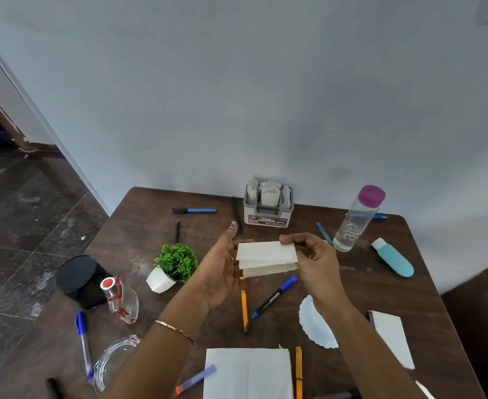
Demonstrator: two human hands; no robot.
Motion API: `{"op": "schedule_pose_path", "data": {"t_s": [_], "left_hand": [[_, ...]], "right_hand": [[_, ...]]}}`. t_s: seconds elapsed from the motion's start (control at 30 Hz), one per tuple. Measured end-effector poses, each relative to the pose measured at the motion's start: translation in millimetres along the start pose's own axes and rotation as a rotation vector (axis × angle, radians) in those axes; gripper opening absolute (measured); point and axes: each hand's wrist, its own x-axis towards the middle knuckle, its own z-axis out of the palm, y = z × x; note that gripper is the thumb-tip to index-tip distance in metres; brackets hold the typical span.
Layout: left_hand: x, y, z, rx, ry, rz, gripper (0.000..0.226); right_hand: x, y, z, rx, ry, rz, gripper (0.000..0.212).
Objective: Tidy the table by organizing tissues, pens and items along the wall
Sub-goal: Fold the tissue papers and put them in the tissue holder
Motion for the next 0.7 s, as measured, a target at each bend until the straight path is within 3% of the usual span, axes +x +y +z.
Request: {"op": "schedule_pose_path", "data": {"t_s": [0.07, 0.23, 0.37, 0.47, 0.57, 0.7], "left_hand": [[4, 0, 0, -0.009, -0.037, -0.037, 0.072], [11, 0, 2, 0.028, 0.031, 0.009, 0.057], [21, 0, -1, 0.030, 0.094, 0.073, 0.039], [31, 1, -5, 0.103, 0.124, 0.127, 0.034], [42, 10, -9, 0.232, 0.124, 0.170, 0.027], [63, 34, -12, 0.488, 0.103, 0.242, 0.023]], "right_hand": [[2, 2, 1, -0.056, -0.012, -0.049, 0.036], [4, 1, 2, -0.082, -0.022, -0.111, 0.040], [12, 2, 5, 0.181, -0.020, 0.136, 0.036], [18, 11, 8, 0.148, -0.096, 0.236, 0.011], [26, 23, 15, 0.050, -0.100, 0.195, 0.032], [44, 24, 21, 0.052, 0.008, 0.167, 0.034]]}}
